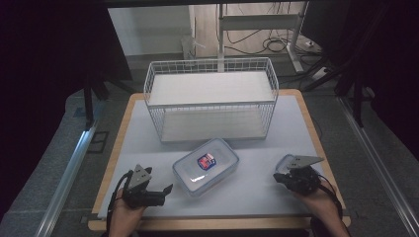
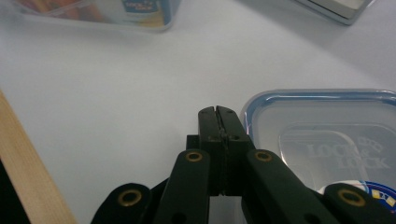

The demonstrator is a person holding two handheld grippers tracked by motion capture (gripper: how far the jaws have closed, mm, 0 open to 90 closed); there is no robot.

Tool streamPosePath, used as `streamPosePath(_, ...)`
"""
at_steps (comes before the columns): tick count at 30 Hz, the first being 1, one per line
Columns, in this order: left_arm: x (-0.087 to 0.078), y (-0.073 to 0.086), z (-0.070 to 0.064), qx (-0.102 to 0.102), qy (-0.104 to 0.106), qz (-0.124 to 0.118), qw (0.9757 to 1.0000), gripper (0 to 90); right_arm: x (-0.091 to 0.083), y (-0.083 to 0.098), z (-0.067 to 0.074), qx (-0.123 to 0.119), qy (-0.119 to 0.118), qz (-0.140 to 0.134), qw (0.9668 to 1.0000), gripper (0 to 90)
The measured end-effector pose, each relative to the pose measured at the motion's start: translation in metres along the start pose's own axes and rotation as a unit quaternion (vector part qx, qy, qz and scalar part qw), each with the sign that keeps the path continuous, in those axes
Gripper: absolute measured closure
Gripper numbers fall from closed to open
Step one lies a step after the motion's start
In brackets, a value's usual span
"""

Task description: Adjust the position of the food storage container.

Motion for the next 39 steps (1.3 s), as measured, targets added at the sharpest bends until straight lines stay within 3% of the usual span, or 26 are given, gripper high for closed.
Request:
streamPosePath(11, -0.001, 0.0, 0.001, -0.009, -0.005, -0.004, 0.9999, 5.9, 0.0, -0.002, 0.002, 0.004, 0.002, -0.018, 0.9998, 88.9)
streamPosePath(14, -0.003, -0.001, -0.002, -0.009, 0.007, -0.009, 0.9999, 4.4, 0.0, -0.01, 0.005, 0.004, -0.01, -0.036, 0.9993, 87.8)
streamPosePath(20, 0.001, -0.001, -0.005, -0.004, 0.005, 0.005, 1.0, 4.8, 0.009, -0.022, 0.01, 0.012, -0.029, -0.039, 0.9987, 85.4)
streamPosePath(24, 0.004, -0.004, -0.009, -0.004, -0.001, 0.009, 1.0, 8.8, 0.021, -0.038, 0.016, -0.005, -0.031, -0.038, 0.9988, 84.8)
streamPosePath(27, 0.005, -0.006, -0.011, -0.018, 0.005, 0.004, 0.9998, 33.1, 0.04, -0.058, 0.02, -0.008, -0.037, -0.029, 0.9988, 83.9)
streamPosePath(28, 0.005, -0.006, -0.012, -0.02, 0.006, 0.007, 0.9998, 33.1, 0.04, -0.058, 0.02, -0.008, -0.037, -0.029, 0.9988, 83.9)
streamPosePath(30, 0.007, -0.005, -0.013, -0.025, 0.007, 0.018, 0.9995, 47.5, 0.051, -0.067, 0.021, 0.003, -0.042, -0.027, 0.9987, 83.9)
streamPosePath(32, 0.012, -0.002, -0.013, -0.034, 0.017, 0.039, 0.9985, 73.4, 0.065, -0.078, 0.02, 0.014, -0.044, -0.024, 0.9987, 84.0)
streamPosePath(34, 0.014, -0.001, -0.013, -0.036, 0.021, 0.049, 0.998, 83.4, 0.072, -0.083, 0.021, 0.017, -0.048, -0.023, 0.9985, 84.0)
streamPosePath(39, 0.023, -0.004, -0.016, -0.05, 0.043, 0.055, 0.9963, 90.0, 0.086, -0.092, 0.023, 0.011, -0.039, -0.02, 0.999, 84.1)
Point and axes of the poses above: each handheld gripper's, and its own axes: x roughly forward along the jaws, y roughly out of its underside, z roughly to its left, the point moved 6 cm from there along x, roughly forward along the jaws, and after that the axes turned 8 degrees about x, right-handed, at the moved point
